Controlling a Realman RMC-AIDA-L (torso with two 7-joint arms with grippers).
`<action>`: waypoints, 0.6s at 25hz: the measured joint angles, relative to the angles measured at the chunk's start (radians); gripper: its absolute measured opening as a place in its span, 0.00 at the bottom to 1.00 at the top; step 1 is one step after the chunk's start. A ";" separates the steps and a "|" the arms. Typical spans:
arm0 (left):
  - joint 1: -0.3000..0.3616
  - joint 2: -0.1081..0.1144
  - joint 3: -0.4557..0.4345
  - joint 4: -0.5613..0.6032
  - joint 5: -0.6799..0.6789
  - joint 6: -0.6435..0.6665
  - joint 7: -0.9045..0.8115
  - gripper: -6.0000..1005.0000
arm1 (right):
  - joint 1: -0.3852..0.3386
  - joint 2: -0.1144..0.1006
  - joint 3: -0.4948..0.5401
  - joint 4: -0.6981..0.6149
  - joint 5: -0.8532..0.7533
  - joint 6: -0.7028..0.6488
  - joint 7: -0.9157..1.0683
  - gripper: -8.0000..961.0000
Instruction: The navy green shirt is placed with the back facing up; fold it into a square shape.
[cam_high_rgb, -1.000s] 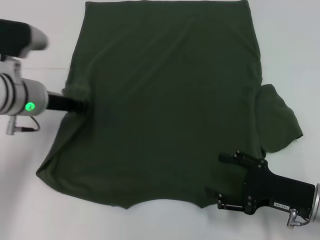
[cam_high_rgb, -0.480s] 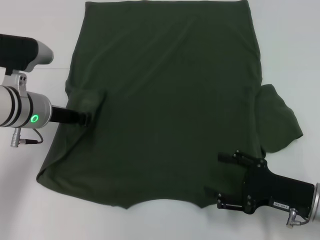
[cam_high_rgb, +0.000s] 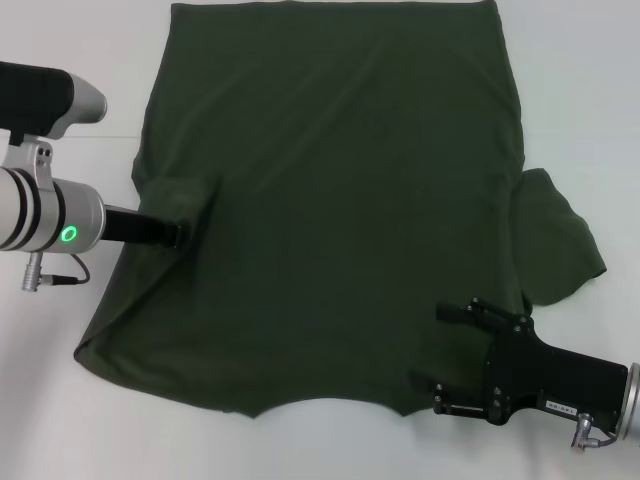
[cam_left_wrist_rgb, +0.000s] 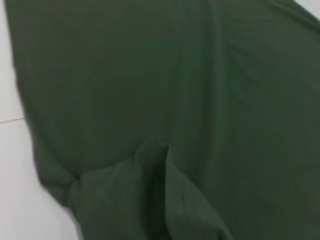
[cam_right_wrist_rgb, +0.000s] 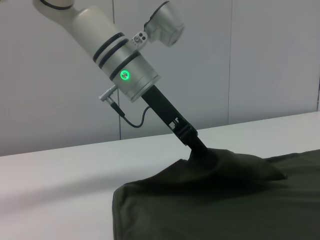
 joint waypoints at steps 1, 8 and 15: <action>-0.001 0.000 0.000 -0.007 -0.005 -0.001 0.004 0.04 | 0.000 0.000 0.000 0.000 0.000 0.001 0.000 0.98; -0.003 0.001 -0.012 -0.038 -0.041 0.000 -0.006 0.04 | 0.001 0.000 0.000 0.001 0.000 0.001 0.000 0.98; 0.000 0.011 -0.078 -0.057 -0.170 0.092 0.000 0.11 | 0.003 0.000 0.000 0.001 0.000 0.003 0.000 0.98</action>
